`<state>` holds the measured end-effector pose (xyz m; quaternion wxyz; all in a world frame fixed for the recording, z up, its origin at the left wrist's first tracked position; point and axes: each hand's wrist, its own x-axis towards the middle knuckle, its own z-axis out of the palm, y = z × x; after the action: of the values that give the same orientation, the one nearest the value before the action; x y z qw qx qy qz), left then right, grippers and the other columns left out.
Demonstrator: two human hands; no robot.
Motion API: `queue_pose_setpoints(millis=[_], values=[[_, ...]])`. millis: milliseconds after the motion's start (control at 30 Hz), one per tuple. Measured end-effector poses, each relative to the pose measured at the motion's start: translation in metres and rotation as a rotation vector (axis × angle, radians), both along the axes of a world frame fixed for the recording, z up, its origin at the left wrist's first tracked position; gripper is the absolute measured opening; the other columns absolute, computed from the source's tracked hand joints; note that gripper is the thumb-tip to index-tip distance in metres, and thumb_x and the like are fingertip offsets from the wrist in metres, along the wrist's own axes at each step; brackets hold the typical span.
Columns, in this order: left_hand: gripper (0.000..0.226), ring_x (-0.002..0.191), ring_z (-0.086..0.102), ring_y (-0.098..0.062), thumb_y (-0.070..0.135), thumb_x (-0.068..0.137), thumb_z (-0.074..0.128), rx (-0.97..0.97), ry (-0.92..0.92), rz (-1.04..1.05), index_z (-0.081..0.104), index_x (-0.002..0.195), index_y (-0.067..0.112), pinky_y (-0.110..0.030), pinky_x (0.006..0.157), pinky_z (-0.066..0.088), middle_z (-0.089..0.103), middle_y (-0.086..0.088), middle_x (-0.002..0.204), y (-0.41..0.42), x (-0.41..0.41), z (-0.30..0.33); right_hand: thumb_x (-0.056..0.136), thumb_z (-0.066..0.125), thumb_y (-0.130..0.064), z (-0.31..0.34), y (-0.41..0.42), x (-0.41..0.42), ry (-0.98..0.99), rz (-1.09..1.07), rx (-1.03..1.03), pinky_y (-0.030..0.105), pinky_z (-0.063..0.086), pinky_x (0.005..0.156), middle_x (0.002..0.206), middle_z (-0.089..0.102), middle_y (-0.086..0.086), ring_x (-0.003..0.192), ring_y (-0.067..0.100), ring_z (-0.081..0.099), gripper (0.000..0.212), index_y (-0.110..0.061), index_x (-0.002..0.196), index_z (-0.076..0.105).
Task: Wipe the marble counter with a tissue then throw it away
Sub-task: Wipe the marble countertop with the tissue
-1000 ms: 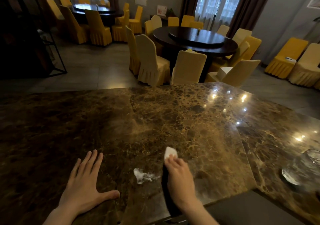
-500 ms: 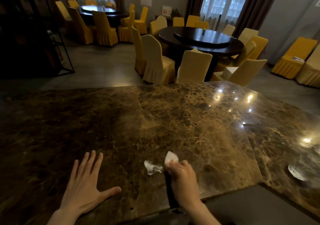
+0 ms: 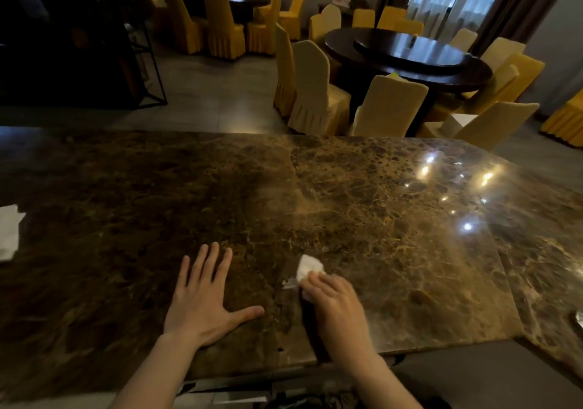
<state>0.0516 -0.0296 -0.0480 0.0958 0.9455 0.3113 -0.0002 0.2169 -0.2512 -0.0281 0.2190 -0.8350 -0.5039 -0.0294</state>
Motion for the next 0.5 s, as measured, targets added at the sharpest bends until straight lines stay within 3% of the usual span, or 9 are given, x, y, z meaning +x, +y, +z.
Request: queue_pose_setpoints(millis=[100,200,300,400,500], values=[[0.138,0.156,-0.03,-0.019,0.115,0.057,0.013,0.008,0.008,0.026,-0.013,0.163,0.029,-0.055,0.131,-0.01,-0.023,0.001,0.172,-0.001,0.001,-0.002,0.083,0.074,0.0,0.005,-0.009,0.015,-0.028,-0.18,-0.037,0.042,0.042,0.109,0.129,0.068,0.002,0.125,0.021,0.057,0.045,-0.018,0.124,0.069],[0.139,0.156,-0.03,-0.02,0.115,0.057,0.011,0.016,0.034,0.037,-0.015,0.163,0.029,-0.055,0.13,-0.011,-0.022,0.0,0.172,-0.002,-0.001,-0.004,0.079,0.07,0.005,0.009,0.007,-0.003,-0.036,-0.222,-0.073,0.042,0.046,0.102,0.122,0.069,0.007,0.12,0.028,0.059,0.043,-0.011,0.119,0.07],[0.139,0.156,-0.028,-0.021,0.114,0.057,0.008,0.024,0.041,0.037,-0.014,0.163,0.027,-0.055,0.131,-0.009,-0.02,-0.002,0.173,-0.002,-0.002,-0.004,0.069,0.078,0.004,0.012,0.028,-0.044,-0.043,-0.111,-0.04,0.042,0.045,0.104,0.123,0.07,0.01,0.12,0.029,0.06,0.052,-0.01,0.118,0.071],[0.14,0.157,-0.026,-0.023,0.114,0.056,0.003,0.039,0.063,0.036,-0.014,0.163,0.026,-0.055,0.131,-0.007,-0.02,-0.004,0.173,-0.003,-0.002,-0.001,0.076,0.079,-0.005,0.011,0.029,-0.06,-0.057,0.106,-0.027,0.038,0.037,0.11,0.132,0.066,0.005,0.127,0.024,0.056,0.054,-0.014,0.128,0.065],[0.141,0.156,-0.03,-0.023,0.114,0.054,0.001,0.006,0.07,0.014,-0.019,0.162,0.025,-0.055,0.131,-0.01,-0.026,-0.004,0.171,-0.003,-0.004,0.004,0.076,0.077,-0.005,0.018,0.005,-0.023,-0.037,0.009,-0.044,0.042,0.039,0.111,0.131,0.066,0.001,0.126,0.022,0.056,0.054,-0.019,0.127,0.066]])
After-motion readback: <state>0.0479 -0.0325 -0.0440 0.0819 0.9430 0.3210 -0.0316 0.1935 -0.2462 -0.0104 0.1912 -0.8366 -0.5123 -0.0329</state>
